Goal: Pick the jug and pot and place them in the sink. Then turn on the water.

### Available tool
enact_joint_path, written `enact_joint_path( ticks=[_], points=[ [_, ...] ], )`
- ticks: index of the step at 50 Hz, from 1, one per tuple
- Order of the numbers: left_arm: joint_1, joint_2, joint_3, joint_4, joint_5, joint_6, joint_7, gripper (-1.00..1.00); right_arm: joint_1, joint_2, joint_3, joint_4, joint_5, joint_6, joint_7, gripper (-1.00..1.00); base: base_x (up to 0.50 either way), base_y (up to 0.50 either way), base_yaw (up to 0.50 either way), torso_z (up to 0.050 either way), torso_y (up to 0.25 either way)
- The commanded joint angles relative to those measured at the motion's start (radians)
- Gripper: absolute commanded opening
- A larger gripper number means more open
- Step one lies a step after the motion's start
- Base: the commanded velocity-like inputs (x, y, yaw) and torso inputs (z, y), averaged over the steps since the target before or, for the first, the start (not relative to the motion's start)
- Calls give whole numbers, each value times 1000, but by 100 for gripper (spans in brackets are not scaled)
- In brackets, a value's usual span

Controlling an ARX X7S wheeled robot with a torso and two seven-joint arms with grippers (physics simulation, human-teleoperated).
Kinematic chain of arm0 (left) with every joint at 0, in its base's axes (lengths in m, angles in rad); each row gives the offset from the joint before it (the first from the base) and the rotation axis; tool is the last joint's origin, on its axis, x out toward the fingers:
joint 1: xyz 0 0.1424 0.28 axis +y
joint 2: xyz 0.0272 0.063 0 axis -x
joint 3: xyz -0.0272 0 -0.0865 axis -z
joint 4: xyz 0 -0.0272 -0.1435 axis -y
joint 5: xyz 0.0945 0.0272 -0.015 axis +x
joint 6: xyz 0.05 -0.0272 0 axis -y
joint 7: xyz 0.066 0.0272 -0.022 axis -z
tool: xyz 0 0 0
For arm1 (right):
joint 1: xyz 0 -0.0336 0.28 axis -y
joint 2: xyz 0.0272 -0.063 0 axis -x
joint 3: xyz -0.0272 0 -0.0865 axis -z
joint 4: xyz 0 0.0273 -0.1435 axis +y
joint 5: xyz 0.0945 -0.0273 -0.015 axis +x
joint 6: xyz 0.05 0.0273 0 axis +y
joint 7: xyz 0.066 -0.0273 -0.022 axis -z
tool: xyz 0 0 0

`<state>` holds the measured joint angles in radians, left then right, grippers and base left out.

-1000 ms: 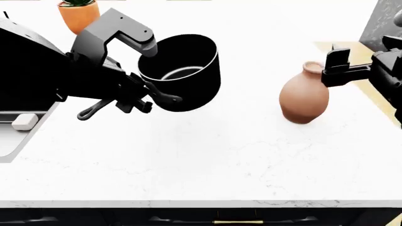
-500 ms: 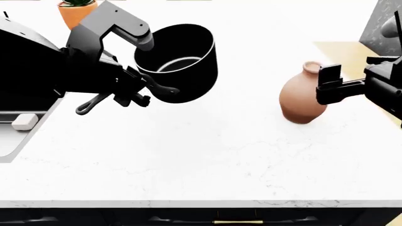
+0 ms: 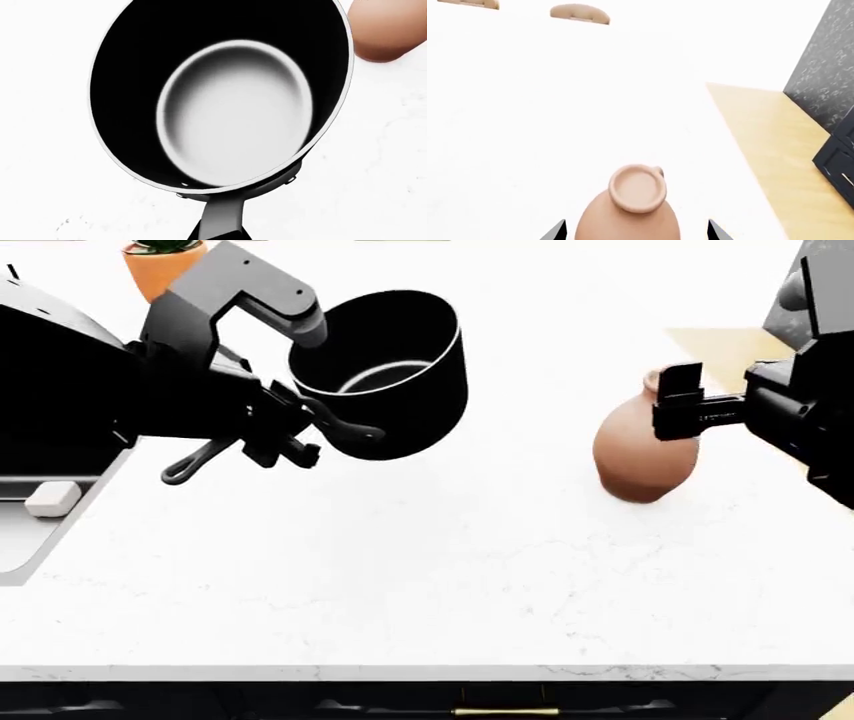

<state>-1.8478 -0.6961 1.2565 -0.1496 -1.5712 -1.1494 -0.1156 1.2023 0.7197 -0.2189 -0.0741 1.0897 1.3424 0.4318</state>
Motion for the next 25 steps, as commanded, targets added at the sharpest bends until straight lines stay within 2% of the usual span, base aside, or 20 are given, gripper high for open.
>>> enact_joint_path(
  ticks=[1,25],
  points=[
    [-40,-2,-53,-14,70,13,-13,-100,13,-29,-65,101,-74,-85,-49,100,0,0,0,10,0],
    [-36,-10,-53,-11,74,18,-8,-100,47,-104,-172,325,-213,-239,-148,100,0,0,0,0,3]
  ],
)
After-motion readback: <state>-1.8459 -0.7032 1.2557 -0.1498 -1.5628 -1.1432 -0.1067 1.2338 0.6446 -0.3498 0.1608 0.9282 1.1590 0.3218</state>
